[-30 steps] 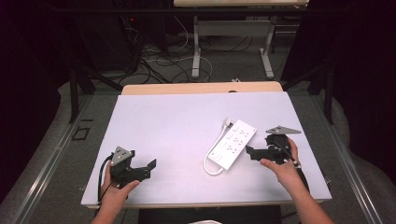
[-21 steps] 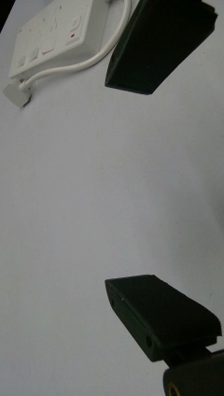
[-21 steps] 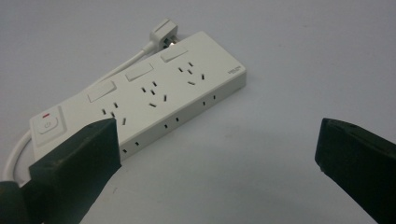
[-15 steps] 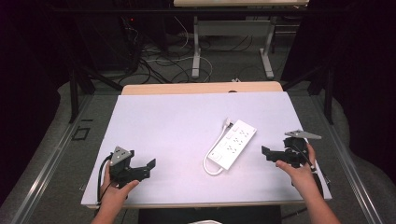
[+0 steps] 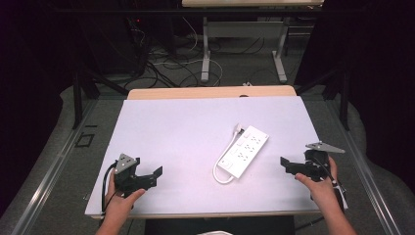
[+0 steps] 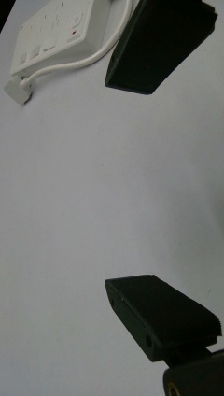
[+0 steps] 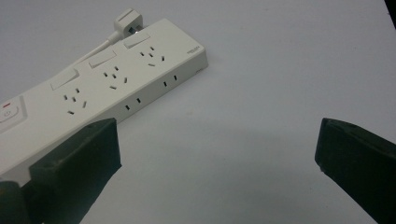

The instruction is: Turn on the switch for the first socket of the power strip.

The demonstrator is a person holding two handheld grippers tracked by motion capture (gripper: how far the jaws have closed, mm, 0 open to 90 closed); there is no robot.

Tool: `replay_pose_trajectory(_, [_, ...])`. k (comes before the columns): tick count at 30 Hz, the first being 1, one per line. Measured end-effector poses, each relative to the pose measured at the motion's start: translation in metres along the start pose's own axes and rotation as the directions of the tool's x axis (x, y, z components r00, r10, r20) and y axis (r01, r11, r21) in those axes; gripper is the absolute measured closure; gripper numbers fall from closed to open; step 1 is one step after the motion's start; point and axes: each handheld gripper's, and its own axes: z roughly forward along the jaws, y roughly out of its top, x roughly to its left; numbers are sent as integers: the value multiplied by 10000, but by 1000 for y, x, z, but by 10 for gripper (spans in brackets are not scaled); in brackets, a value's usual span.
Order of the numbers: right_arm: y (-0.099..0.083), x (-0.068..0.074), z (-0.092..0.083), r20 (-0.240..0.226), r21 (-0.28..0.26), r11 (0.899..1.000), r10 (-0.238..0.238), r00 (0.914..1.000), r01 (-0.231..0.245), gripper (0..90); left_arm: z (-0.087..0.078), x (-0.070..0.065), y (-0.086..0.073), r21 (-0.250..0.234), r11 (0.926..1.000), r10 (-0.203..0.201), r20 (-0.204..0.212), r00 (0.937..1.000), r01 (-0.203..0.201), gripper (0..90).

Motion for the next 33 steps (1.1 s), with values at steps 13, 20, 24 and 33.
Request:
replay_pose_trajectory(13, [-13, -12, 5, 270, -227, 9997, 30, 9996, -24, 0, -1, 1, 0, 61, 10000, 38, 51, 10000, -38, 49])
replay_pose_trajectory(20, [-19, -21, 5, 647, -399, 9992, 99, 9979, -73, 4, -2, 1, 0, 58, 10000, 65, 51, 10000, -65, 49])
replay_pose_trajectory(24, [-22, -24, 5, 561, -334, 9993, 197, 9982, -178, 5, -1, 1, 0, 69, 10000, 55, 63, 10000, -55, 49])
replay_pose_trajectory(33, [-27, -29, 8, 673, -339, 9991, 275, 9974, -253, 15, -1, 2, 1, 65, 10000, 55, 57, 10000, -56, 49])
